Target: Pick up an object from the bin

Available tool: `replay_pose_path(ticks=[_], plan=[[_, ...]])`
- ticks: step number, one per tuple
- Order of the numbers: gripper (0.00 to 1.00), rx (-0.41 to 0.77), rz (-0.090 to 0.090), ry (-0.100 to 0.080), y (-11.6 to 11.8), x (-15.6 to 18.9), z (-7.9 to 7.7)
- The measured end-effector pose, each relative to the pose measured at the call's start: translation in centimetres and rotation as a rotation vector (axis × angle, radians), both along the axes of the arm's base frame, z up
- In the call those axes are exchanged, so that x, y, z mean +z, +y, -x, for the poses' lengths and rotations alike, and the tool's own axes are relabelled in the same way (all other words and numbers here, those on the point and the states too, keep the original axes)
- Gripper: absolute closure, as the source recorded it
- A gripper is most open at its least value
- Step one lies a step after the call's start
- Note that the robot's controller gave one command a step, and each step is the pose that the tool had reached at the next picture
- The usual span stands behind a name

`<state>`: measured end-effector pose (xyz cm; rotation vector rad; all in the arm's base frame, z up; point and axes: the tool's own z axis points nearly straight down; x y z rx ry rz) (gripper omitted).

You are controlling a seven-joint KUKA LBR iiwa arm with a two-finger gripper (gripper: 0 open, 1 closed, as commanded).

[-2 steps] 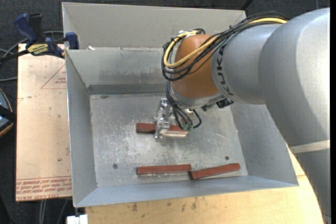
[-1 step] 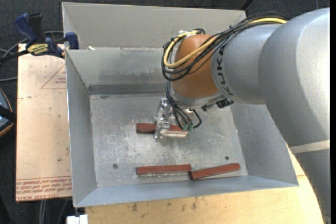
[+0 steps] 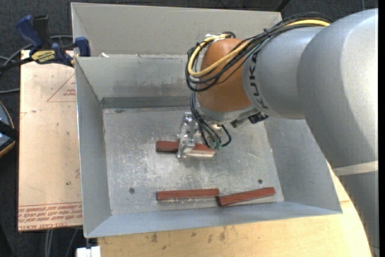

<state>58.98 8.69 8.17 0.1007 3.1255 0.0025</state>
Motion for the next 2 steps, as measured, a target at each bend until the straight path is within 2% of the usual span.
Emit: replay_pose_path(ticks=[2], plan=[[1.0, 0.001, 0.001, 0.016, 0.03, 0.81, 0.27]])
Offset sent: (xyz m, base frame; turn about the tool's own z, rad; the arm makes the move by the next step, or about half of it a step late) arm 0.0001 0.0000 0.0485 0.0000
